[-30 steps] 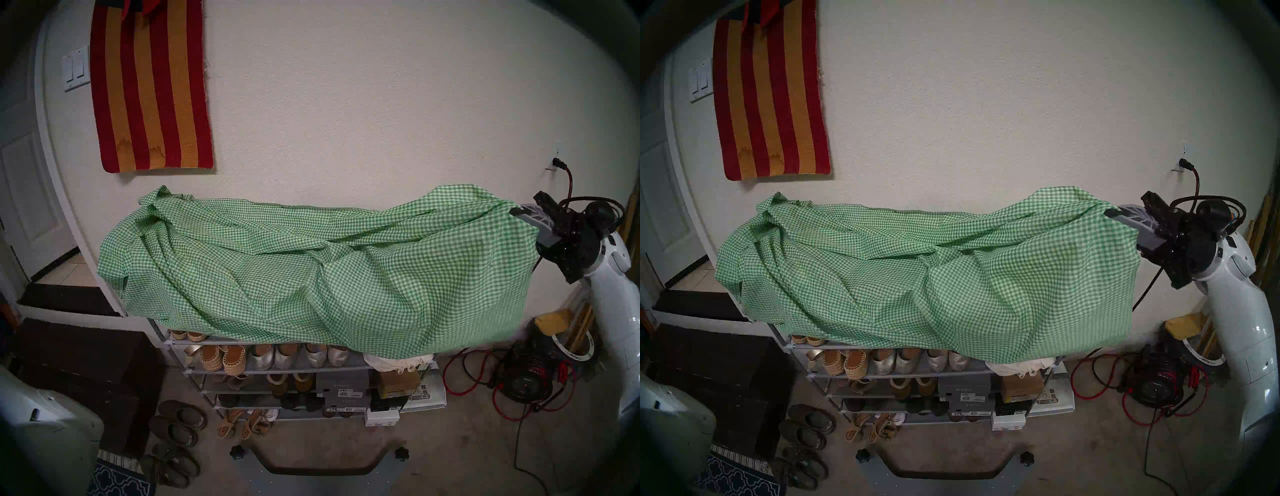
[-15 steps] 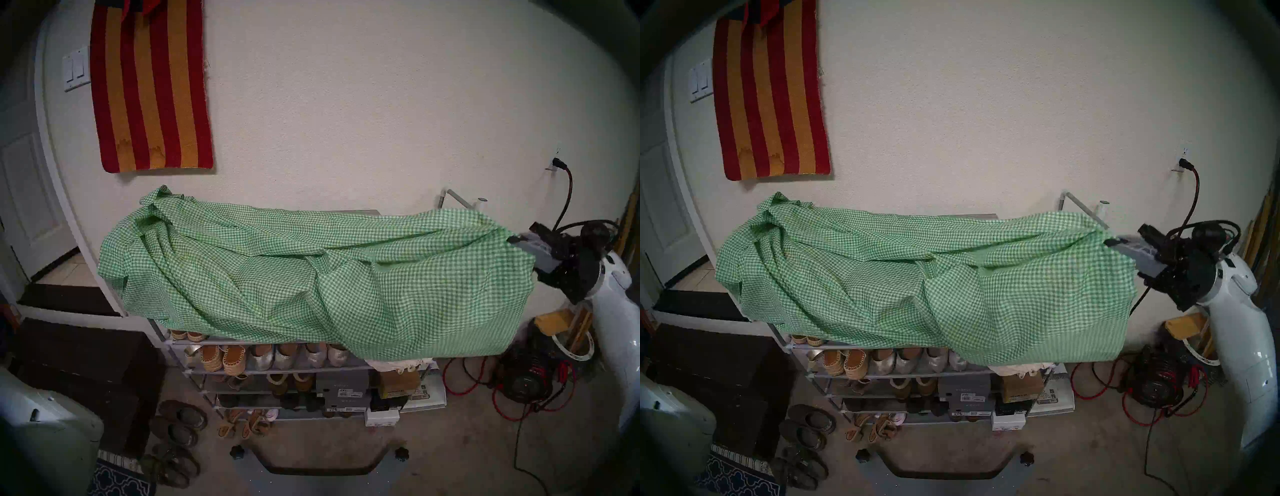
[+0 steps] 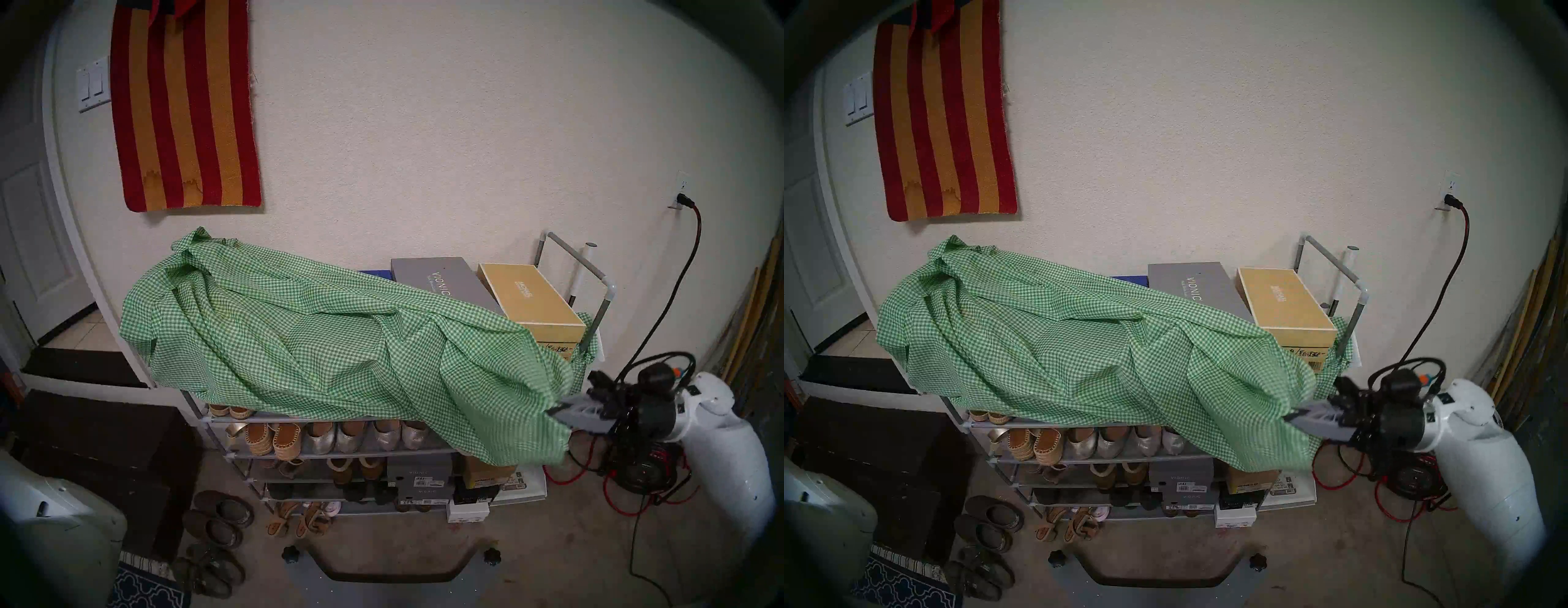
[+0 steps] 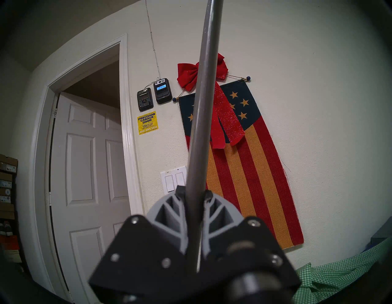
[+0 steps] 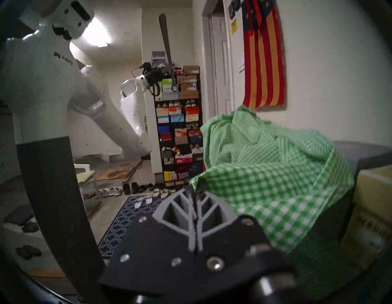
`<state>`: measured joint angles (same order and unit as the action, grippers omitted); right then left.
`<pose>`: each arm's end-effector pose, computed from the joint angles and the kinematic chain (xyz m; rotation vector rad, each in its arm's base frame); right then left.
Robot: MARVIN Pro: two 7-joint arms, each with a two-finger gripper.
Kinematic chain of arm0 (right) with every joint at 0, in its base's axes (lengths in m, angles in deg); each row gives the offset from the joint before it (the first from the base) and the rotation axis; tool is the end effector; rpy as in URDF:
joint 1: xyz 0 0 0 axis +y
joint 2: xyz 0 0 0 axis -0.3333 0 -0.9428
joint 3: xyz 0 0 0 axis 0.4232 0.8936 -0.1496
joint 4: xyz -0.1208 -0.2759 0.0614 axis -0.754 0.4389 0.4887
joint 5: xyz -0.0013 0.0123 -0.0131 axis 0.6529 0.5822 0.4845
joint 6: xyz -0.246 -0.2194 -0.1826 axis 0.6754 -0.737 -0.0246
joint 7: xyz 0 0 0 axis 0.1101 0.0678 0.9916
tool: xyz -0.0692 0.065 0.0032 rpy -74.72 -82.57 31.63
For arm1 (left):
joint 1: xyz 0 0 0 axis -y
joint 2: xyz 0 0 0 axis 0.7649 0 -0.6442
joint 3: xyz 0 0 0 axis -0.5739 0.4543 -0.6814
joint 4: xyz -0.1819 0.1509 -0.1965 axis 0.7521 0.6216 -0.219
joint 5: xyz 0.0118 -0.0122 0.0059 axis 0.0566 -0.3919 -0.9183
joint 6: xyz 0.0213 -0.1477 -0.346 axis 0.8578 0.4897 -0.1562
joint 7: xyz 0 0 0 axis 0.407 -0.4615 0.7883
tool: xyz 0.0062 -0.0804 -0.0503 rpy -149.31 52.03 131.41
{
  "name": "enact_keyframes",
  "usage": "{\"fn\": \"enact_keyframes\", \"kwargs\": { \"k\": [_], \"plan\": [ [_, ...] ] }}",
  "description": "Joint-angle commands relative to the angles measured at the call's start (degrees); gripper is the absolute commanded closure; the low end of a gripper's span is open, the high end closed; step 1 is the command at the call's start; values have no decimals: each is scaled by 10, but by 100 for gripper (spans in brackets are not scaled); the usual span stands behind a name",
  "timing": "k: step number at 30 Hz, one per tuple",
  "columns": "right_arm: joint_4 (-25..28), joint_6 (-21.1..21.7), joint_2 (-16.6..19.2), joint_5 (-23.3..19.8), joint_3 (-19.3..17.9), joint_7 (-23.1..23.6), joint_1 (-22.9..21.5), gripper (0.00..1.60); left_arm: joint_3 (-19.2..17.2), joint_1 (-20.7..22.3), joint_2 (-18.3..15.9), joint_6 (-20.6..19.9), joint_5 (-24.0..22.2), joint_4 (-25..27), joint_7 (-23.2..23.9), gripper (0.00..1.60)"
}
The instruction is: Lift the object off the cloth, cover the shoe rack with the cloth, put the object back
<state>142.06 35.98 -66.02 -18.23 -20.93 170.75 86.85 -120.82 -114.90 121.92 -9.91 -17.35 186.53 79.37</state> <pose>0.3447 -0.1518 -0.2298 -1.2996 -1.1362 -1.2033 0.1363 0.3657 0.1440 -1.4220 0.1166 -2.3988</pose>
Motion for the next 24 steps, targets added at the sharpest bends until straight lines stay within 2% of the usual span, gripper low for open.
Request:
{"fn": "enact_keyframes", "kwargs": {
  "k": [1,4,7,9,10,16,22,24],
  "plan": [
    [-13,-45,0,61,40,-1,61,160,1,1,-1,1,0,0,2,160],
    [-27,-69,-6,109,66,-1,82,160,1,1,-1,1,0,0,2,160],
    [-52,-84,-23,140,105,-5,77,160,1,1,-1,1,0,0,2,160],
    [-76,-105,-40,184,138,-20,62,160,1,1,-1,1,0,0,2,160],
    [-76,-105,-40,184,138,-20,62,160,1,1,-1,1,0,0,2,160],
    [-134,-127,-75,264,199,-40,18,160,1,2,-1,1,0,0,3,160],
    [-206,-136,-104,326,245,-46,-33,160,1,3,-1,1,1,-1,4,160],
    [-222,-144,-109,358,253,-67,-44,160,1,3,-1,1,1,-1,4,160]
  ]
}}
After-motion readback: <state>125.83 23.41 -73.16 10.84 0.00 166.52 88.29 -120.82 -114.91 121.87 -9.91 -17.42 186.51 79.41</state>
